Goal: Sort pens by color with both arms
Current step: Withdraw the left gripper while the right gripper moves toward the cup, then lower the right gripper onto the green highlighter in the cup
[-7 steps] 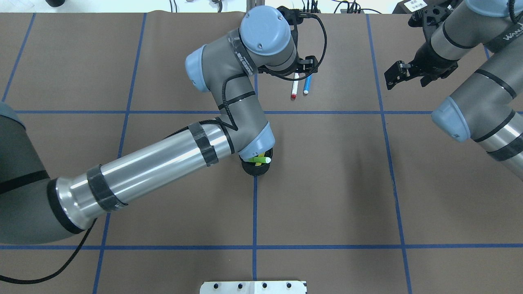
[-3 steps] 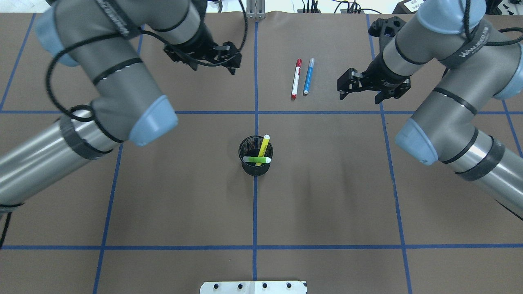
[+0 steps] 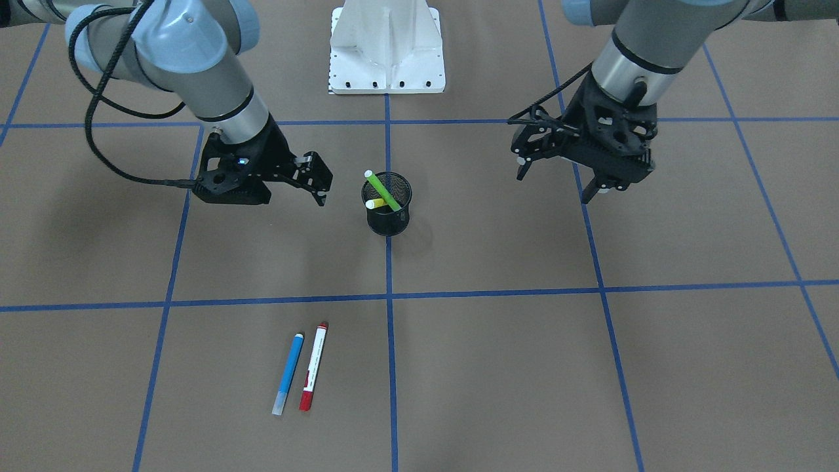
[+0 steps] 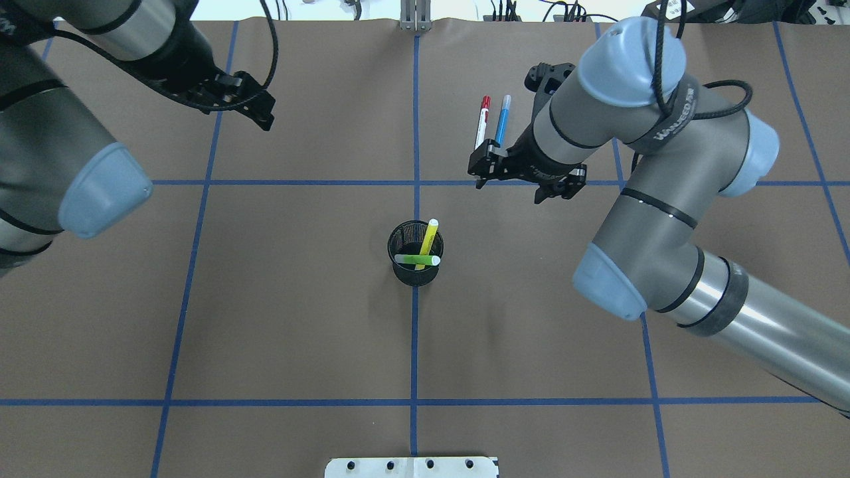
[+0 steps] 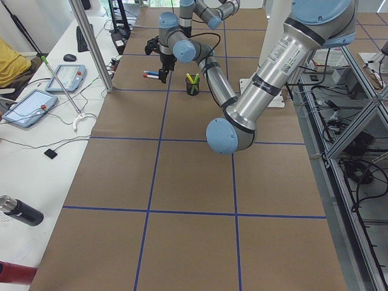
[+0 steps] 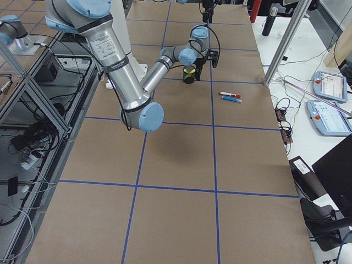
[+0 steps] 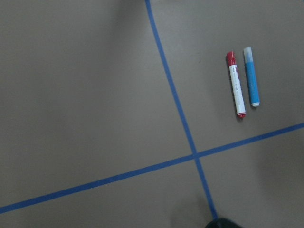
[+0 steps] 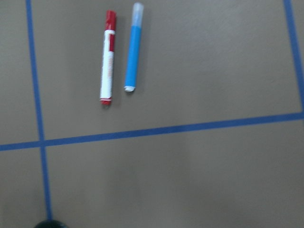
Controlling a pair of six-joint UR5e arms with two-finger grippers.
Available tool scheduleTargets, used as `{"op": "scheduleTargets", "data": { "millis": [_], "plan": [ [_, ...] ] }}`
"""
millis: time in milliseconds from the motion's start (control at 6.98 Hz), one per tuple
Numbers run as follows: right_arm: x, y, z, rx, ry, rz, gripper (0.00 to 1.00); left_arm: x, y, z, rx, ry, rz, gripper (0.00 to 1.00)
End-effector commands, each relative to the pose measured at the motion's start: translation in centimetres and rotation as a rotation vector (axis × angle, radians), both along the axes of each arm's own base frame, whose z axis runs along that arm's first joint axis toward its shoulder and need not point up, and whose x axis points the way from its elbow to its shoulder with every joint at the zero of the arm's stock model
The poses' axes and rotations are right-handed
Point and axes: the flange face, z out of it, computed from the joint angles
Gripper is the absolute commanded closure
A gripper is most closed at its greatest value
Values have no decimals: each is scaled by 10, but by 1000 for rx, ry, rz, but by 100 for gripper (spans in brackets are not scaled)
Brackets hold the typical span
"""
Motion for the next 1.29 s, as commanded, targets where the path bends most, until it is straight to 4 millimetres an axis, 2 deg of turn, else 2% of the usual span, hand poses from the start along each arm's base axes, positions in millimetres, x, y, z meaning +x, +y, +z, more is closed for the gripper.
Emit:
{"op": "scheduleTargets", "data": {
  "millis": [0, 143, 287, 430, 573, 1147],
  "plan": [
    [-53, 54, -19, 70, -69, 23, 2, -12, 0, 17, 12, -14, 19, 1],
    [-73, 73, -18, 103, -82, 32, 3, -11, 0, 23, 6, -18, 21, 1],
    [-81, 84, -20, 105, -86, 16, 11, -11, 0, 31, -1, -22, 23, 1],
    [-89, 91, -18, 107, -79, 6, 23, -11, 0, 31, -1, -22, 23, 1],
    [-96, 93, -16, 130, -64, 15, 32, -11, 1, 30, 0, -21, 23, 1],
    [-102, 87, -11, 162, -34, 35, 49, -11, 3, 28, 3, -17, 25, 1]
  ]
}}
